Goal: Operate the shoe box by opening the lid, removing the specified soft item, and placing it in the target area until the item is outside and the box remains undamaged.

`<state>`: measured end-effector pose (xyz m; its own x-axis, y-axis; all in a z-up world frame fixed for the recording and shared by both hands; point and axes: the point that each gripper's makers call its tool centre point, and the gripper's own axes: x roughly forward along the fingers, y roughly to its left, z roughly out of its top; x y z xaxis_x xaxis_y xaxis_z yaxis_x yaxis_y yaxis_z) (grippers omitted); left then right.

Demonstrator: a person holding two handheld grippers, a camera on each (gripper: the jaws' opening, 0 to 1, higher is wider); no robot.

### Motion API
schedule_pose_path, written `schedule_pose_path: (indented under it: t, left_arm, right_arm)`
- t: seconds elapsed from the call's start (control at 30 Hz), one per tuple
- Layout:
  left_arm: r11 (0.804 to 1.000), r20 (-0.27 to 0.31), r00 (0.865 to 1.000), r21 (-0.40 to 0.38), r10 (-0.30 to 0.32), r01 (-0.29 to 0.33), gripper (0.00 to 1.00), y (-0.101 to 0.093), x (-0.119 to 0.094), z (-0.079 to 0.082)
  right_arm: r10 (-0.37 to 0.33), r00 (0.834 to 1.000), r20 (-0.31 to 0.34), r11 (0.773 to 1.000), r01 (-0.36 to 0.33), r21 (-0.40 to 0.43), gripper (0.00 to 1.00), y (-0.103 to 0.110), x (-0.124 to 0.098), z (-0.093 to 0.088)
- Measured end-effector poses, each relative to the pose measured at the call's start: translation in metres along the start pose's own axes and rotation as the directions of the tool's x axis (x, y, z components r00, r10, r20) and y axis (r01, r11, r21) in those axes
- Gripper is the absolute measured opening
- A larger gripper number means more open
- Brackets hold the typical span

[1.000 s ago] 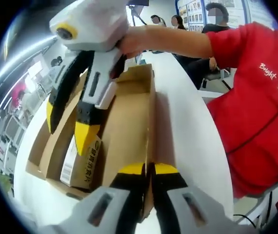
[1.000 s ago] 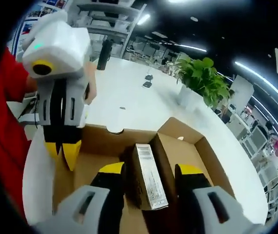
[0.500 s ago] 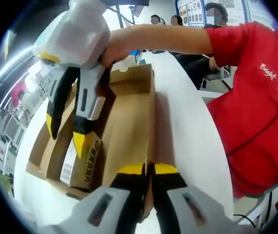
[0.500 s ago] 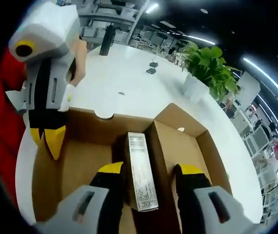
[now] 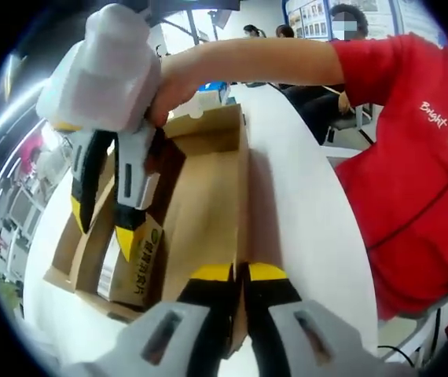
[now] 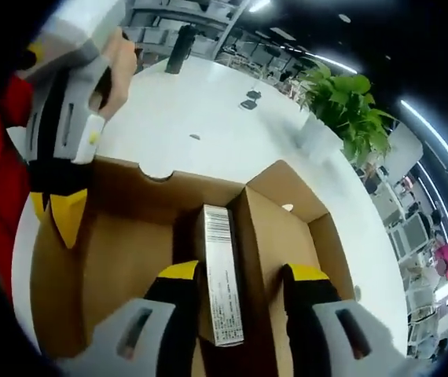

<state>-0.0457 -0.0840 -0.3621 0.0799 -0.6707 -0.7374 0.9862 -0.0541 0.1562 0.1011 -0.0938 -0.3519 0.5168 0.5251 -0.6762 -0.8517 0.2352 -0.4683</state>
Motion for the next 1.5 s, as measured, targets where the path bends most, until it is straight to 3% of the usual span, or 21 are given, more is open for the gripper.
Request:
schedule_pose_path:
  t: [0.13, 0.3, 0.43, 0.53, 0.63, 0.73, 0.8, 0.87, 0.9, 0.93, 0.97, 1.0, 1.07, 1.17, 1.27, 1.37, 1.4, 1.43, 1.5]
  left_arm:
    - [1.000, 0.003, 1.000, -0.002, -0.001, 0.001, 0.04, 0.000, 0.000, 0.001]
    - [1.000, 0.010, 1.000, 0.002, 0.002, -0.002, 0.04, 0.001, 0.000, 0.000]
    - [1.000, 0.006, 1.000, 0.000, 0.000, 0.000, 0.04, 0.001, 0.000, -0.001]
    - [1.000, 0.004, 1.000, -0.001, -0.001, 0.001, 0.04, 0.001, 0.000, -0.001]
    - [1.000, 0.004, 1.000, -0.003, -0.002, 0.002, 0.04, 0.000, 0.000, 0.000]
    - [1.000, 0.001, 1.000, -0.005, -0.004, 0.004, 0.04, 0.000, 0.000, 0.000]
    - [1.000, 0.002, 1.000, -0.007, -0.003, 0.003, 0.04, 0.000, 0.001, 0.001]
    - [1.000, 0.004, 1.000, -0.002, 0.002, -0.002, 0.04, 0.001, 0.001, 0.000]
    - [1.000, 0.007, 1.000, 0.001, 0.004, -0.004, 0.04, 0.001, 0.001, 0.001]
    - [1.000, 0.007, 1.000, 0.002, 0.004, -0.004, 0.04, 0.001, 0.001, 0.001]
    - [1.000, 0.006, 1.000, -0.001, 0.002, -0.002, 0.04, 0.001, 0.001, 0.002]
    - [1.000, 0.004, 1.000, -0.003, -0.001, 0.001, 0.04, 0.000, 0.001, 0.002]
    - [1.000, 0.000, 1.000, -0.006, -0.004, 0.004, 0.04, 0.000, 0.001, 0.001]
    - [1.000, 0.004, 1.000, -0.002, 0.001, -0.001, 0.04, -0.001, 0.001, 0.002]
    - [1.000, 0.007, 1.000, 0.000, 0.003, -0.003, 0.04, 0.000, 0.000, 0.001]
    - [1.000, 0.005, 1.000, -0.005, 0.001, -0.001, 0.04, 0.001, 0.000, 0.001]
    - [1.000, 0.002, 1.000, -0.008, -0.001, 0.001, 0.04, 0.001, 0.001, 0.001]
    - [1.000, 0.001, 1.000, -0.008, -0.002, 0.002, 0.04, 0.000, 0.002, 0.002]
    - [1.000, 0.003, 1.000, -0.008, 0.000, 0.000, 0.04, -0.001, 0.002, 0.002]
  right_arm:
    - [-0.010, 1.000, 0.005, 0.999, 0.010, -0.043, 0.38, 0.000, -0.003, -0.003]
    - [-0.048, 0.996, 0.071, 0.987, 0.058, -0.150, 0.34, 0.002, -0.011, 0.001]
    - [-0.037, 0.993, 0.115, 0.993, 0.049, -0.107, 0.30, 0.004, -0.022, 0.004]
    - [0.013, 0.991, 0.136, 0.998, -0.005, -0.056, 0.31, 0.008, -0.024, 0.004]
    - [0.005, 0.990, 0.144, 0.996, 0.008, -0.087, 0.26, 0.007, -0.027, 0.006]
    - [0.019, 0.993, 0.114, 0.998, -0.013, -0.055, 0.33, 0.011, -0.024, 0.000]
    - [0.056, 0.989, 0.139, 0.998, -0.057, 0.005, 0.36, 0.016, -0.023, 0.002]
    - [0.010, 0.990, 0.138, 0.999, -0.005, -0.037, 0.24, 0.009, -0.027, 0.005]
    - [-0.013, 0.985, 0.169, 0.994, 0.032, -0.108, 0.16, 0.007, -0.030, 0.013]
    - [-0.006, 0.984, 0.179, 0.994, 0.026, -0.108, 0.17, 0.008, -0.030, 0.015]
    - [0.078, 0.979, 0.190, 0.996, -0.068, -0.061, 0.22, 0.026, -0.032, 0.018]
    - [0.090, 0.983, 0.158, 0.996, -0.092, 0.004, 0.28, 0.028, -0.028, 0.012]
    - [0.081, 0.992, 0.095, 0.996, -0.076, -0.055, 0.29, 0.023, -0.022, 0.003]
    - [0.100, 0.993, 0.068, 0.995, -0.099, -0.016, 0.31, 0.022, -0.009, -0.005]
    - [0.092, 0.995, 0.031, 0.995, -0.091, -0.049, 0.26, 0.023, -0.002, -0.006]
    - [0.134, 0.991, 0.002, 0.989, -0.133, -0.067, 0.34, 0.035, 0.000, 0.000]
    - [0.187, 0.982, -0.026, 0.980, -0.189, -0.057, 0.37, 0.044, 0.003, -0.003]
    - [0.174, 0.984, -0.038, 0.983, -0.175, -0.045, 0.35, 0.039, 0.004, -0.004]
    - [0.123, 0.988, -0.092, 0.989, -0.129, -0.073, 0.20, 0.027, 0.005, -0.010]
